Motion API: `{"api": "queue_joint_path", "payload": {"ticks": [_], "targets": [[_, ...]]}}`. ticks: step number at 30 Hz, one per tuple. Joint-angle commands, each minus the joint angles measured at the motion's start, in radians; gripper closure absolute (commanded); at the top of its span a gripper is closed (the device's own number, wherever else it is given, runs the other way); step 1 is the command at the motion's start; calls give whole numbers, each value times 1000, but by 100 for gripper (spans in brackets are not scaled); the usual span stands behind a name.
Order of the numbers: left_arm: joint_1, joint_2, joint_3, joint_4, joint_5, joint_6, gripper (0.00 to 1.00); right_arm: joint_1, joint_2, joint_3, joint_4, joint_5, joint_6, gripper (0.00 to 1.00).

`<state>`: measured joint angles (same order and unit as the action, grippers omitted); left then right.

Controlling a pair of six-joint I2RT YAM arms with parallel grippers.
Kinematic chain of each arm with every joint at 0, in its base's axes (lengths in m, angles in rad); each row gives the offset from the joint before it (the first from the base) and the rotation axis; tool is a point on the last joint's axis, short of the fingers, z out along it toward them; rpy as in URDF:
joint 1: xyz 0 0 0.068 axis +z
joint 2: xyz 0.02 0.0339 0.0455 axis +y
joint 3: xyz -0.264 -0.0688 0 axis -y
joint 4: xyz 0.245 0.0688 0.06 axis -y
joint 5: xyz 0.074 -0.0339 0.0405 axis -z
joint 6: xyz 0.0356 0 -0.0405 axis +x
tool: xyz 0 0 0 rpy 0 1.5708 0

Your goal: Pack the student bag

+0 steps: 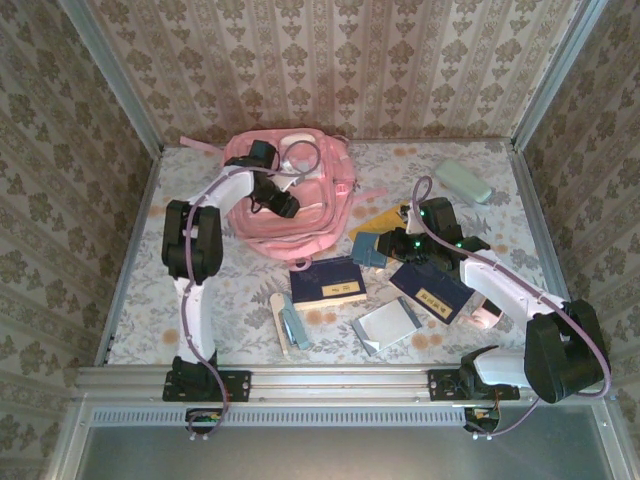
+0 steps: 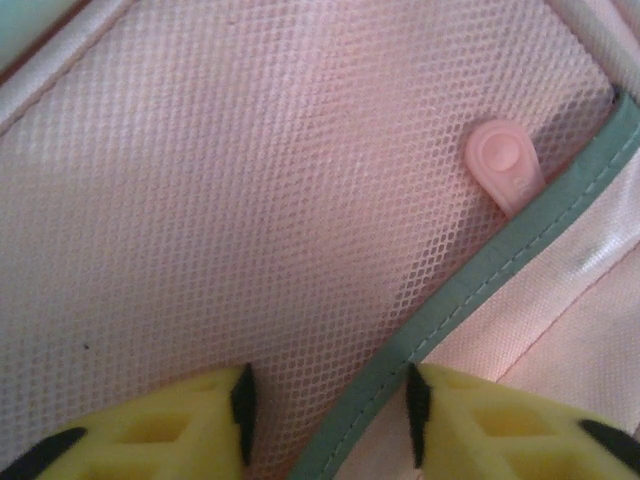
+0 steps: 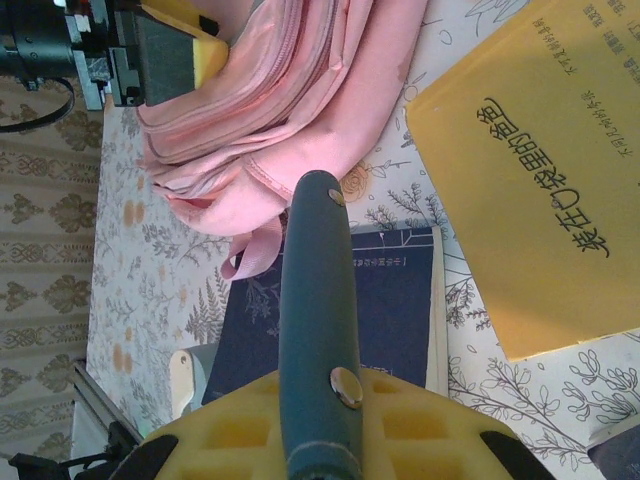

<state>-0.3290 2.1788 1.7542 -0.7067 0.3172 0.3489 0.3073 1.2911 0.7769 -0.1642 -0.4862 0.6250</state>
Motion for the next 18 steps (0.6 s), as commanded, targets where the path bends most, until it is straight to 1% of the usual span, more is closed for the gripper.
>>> {"api": "queue_joint_path", "payload": {"ticks": [1, 2, 4, 6, 7, 12, 14, 18], "targets": [[-46, 12, -27, -66, -94, 51, 67, -4, -17, -7, 22, -30, 7, 97], [-56, 21, -24, -62, -121, 49, 71, -4, -16, -7, 22, -29, 7, 98], [-71, 38, -13, -62, -148, 43, 84, -4, -13, -7, 23, -27, 7, 98], [-77, 42, 1, -59, -134, 19, 97, -4, -11, -8, 22, -22, 6, 99], [-76, 40, 11, -57, -116, -1, 100, -4, -9, -5, 20, -21, 7, 99], [-72, 6, 26, 16, -1, -143, 100, -5, 18, 3, 29, 8, 24, 100], [-74, 7, 33, 58, 84, -219, 100, -4, 36, 13, 34, 23, 39, 100], [-76, 27, 60, 179, 246, -411, 100, -4, 55, 43, 18, 86, 51, 100]]}}
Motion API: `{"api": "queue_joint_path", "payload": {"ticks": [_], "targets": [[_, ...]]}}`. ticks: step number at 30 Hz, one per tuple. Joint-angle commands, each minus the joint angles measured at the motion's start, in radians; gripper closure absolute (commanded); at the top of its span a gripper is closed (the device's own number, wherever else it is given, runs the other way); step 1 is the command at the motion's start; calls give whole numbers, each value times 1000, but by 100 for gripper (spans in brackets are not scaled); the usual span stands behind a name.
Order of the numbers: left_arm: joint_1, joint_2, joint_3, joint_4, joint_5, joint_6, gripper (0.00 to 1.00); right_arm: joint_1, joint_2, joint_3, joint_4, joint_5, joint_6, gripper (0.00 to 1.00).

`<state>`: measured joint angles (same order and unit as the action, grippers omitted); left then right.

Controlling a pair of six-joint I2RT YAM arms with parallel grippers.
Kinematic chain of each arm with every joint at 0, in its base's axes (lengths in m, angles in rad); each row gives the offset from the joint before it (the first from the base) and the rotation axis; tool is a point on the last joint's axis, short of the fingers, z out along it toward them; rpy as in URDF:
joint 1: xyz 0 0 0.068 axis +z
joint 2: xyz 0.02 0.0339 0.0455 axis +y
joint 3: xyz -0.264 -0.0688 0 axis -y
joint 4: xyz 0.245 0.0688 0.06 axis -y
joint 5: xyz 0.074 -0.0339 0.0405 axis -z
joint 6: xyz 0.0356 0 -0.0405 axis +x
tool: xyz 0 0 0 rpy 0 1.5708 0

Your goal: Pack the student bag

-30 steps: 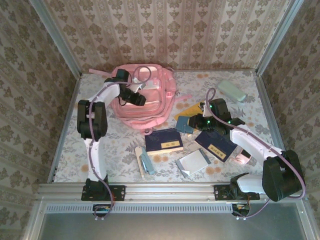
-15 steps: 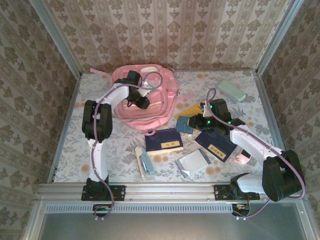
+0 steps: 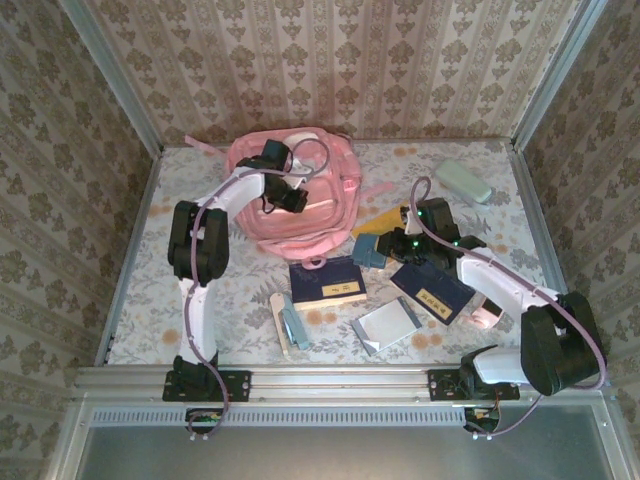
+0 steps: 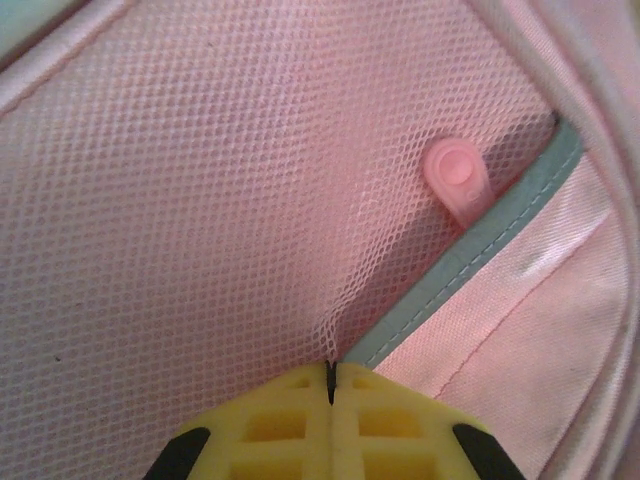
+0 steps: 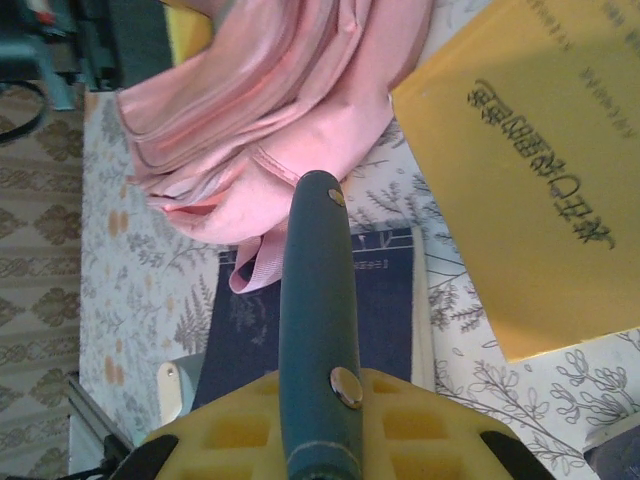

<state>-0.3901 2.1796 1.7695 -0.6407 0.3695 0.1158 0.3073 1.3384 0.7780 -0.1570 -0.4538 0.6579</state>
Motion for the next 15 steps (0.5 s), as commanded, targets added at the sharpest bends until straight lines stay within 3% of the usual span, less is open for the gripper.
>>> {"api": "queue_joint_path", "payload": {"ticks": [1, 4, 9, 10, 12, 15], "targets": [[-16, 29, 58, 142, 229, -217, 100, -5, 6, 48, 5, 68, 19, 100], [-21, 23, 113, 179, 316, -281, 100, -5, -2, 68, -28, 111, 10, 100], [-8, 15, 192, 99, 355, -256, 100, -9, -6, 87, -54, 137, 3, 100], [-4, 20, 200, 77, 356, -251, 92, -10, -5, 86, -55, 138, 3, 100], [6, 38, 228, -5, 296, -216, 65, -15, -1, 87, -53, 131, 1, 100], [15, 92, 285, -124, 281, -119, 46, -19, 10, 90, -35, 77, -17, 100]]}}
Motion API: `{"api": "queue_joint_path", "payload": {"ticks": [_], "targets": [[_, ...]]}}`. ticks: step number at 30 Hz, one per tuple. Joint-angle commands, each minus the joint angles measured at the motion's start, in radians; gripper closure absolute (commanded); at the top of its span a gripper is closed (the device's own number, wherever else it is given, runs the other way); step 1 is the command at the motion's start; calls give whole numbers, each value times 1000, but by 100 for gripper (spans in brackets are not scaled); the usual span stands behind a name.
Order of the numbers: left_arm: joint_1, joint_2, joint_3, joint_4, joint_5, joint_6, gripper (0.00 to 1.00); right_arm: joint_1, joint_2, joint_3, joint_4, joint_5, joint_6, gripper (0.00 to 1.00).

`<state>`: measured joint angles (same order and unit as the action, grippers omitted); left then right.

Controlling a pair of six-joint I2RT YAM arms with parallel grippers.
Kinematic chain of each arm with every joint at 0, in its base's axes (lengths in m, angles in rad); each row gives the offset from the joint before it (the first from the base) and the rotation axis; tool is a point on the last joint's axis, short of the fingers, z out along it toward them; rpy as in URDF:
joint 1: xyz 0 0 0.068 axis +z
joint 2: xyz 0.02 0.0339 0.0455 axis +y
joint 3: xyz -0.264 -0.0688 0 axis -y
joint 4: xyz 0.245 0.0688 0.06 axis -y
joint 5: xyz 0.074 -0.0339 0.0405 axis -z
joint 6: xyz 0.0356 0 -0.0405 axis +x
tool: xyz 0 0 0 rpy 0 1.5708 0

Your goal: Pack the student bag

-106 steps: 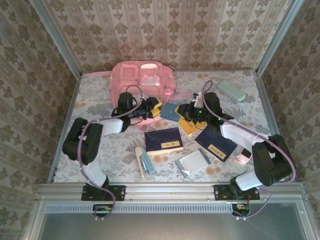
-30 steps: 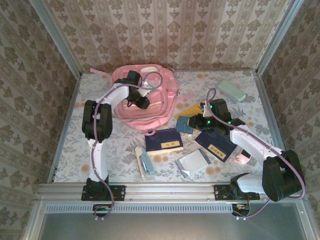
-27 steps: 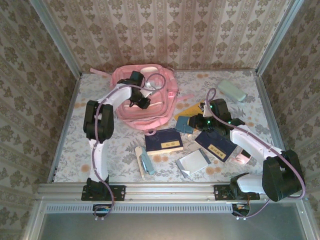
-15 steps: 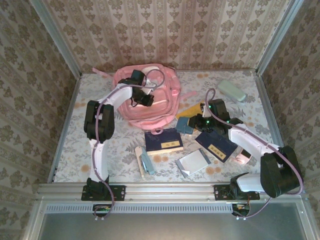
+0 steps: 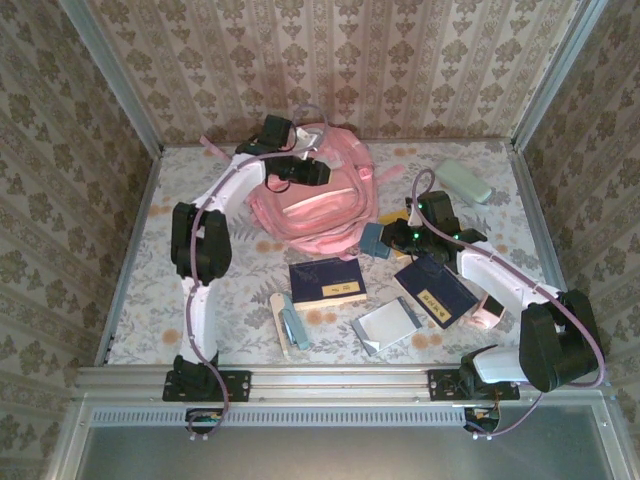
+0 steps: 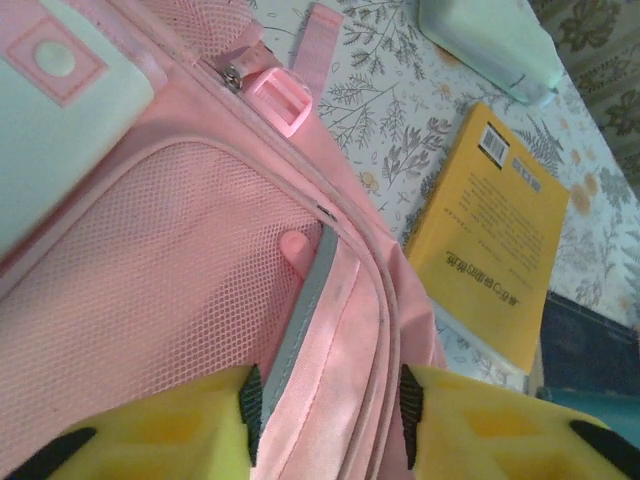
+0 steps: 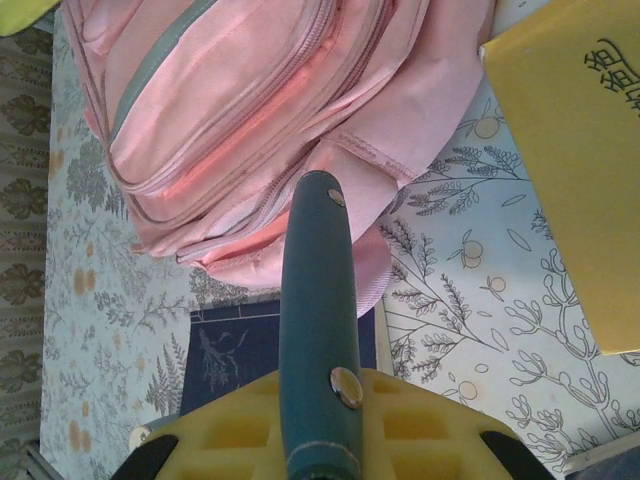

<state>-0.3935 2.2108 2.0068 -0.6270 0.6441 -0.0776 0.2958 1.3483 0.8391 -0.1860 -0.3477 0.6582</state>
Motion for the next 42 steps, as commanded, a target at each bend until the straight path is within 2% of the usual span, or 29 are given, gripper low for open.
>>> {"api": "queue_joint_path", "payload": {"ticks": [1, 4, 7, 12, 20, 28, 35, 40, 42], "targets": [[22, 84, 78, -172, -26, 92, 44, -7, 3, 31, -8, -38, -21, 100], [34, 154, 185, -265, -33, 159, 41, -9, 2, 39, -25, -60, -36, 100], [53, 186, 227, -285, -9, 196, 39, -11, -9, 33, -34, -70, -45, 100], [67, 225, 246, -284, 161, 177, 40, -15, -17, 20, -53, -67, -66, 100], [38, 203, 139, -241, 219, 180, 48, -22, -5, 9, -43, -77, -62, 100], [5, 129, 51, -201, 221, 180, 55, -24, 12, 16, -41, -88, -61, 100], [-10, 81, -5, -204, 187, 205, 70, -24, 21, 8, -33, -88, -59, 100], [-13, 78, -3, -178, 206, 195, 98, -24, 32, 5, -26, -89, -55, 100], [-12, 74, 5, -175, 202, 192, 100, -24, 30, 6, -33, -78, -58, 100]]}}
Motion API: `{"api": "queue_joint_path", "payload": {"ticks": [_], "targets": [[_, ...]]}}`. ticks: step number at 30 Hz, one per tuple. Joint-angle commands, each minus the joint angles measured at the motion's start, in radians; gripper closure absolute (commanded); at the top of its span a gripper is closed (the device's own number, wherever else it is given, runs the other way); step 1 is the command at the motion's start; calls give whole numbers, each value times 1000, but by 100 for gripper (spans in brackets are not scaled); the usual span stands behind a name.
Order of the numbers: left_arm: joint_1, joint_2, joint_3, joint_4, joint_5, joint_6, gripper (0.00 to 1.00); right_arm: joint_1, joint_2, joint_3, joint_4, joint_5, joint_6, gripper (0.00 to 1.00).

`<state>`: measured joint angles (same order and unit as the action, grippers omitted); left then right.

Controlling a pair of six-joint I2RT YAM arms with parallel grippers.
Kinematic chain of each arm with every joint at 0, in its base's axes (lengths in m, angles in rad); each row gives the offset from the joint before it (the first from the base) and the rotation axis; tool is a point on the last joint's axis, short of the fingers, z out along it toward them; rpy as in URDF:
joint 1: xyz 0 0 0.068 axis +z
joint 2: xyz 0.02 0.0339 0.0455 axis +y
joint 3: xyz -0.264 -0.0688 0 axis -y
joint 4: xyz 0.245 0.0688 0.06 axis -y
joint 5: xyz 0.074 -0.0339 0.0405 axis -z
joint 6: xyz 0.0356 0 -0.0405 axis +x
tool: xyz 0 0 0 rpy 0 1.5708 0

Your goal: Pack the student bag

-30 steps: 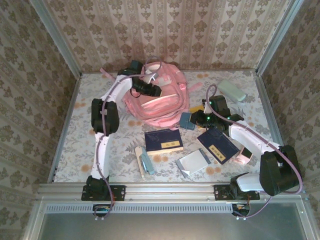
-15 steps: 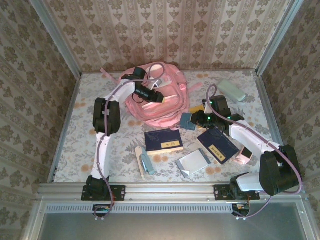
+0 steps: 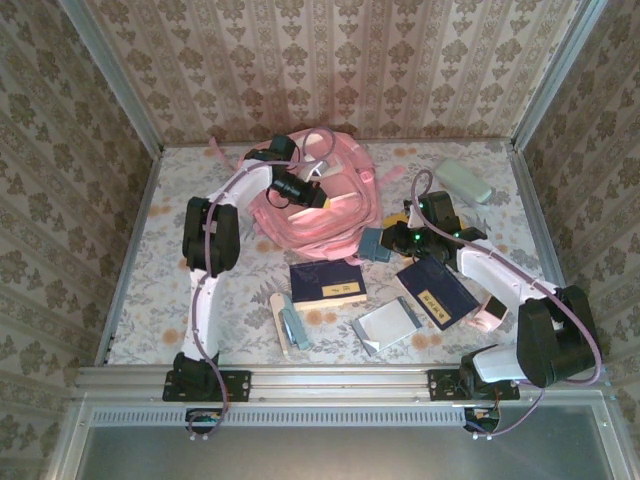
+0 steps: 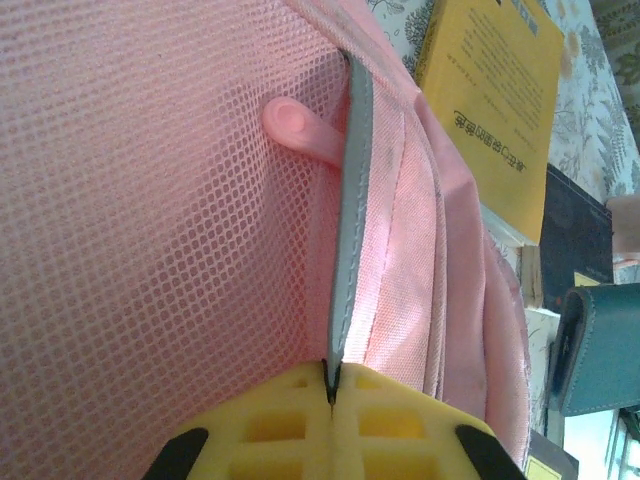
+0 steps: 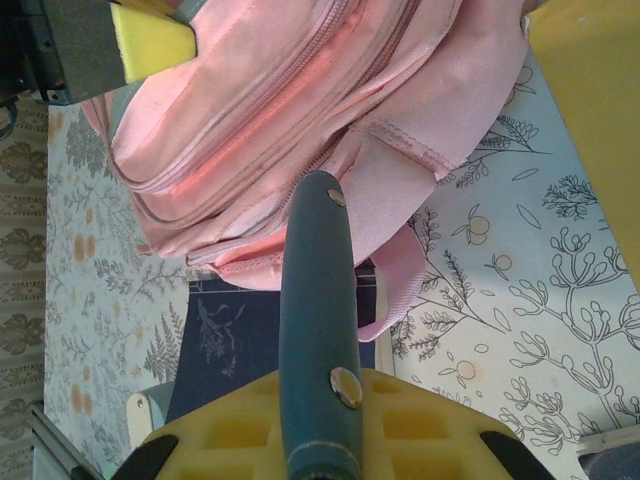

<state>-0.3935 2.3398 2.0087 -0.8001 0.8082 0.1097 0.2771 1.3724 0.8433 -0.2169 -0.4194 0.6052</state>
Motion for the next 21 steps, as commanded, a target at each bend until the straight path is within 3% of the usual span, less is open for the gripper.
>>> {"api": "queue_joint_path", "payload": {"ticks": [1, 5, 12, 21], "targets": [[-11, -63, 4, 2, 34, -1, 100, -6, 3, 2, -10, 5, -7, 100], [7, -136, -15, 77, -3, -63, 100, -6, -20, 5, -32, 40, -10, 100], [76, -303, -56, 283, -17, -311, 100, -7, -42, 43, -54, 36, -2, 100], [130, -394, 2, 300, -9, -463, 100, -7, -98, 179, -113, -31, 35, 100]]}}
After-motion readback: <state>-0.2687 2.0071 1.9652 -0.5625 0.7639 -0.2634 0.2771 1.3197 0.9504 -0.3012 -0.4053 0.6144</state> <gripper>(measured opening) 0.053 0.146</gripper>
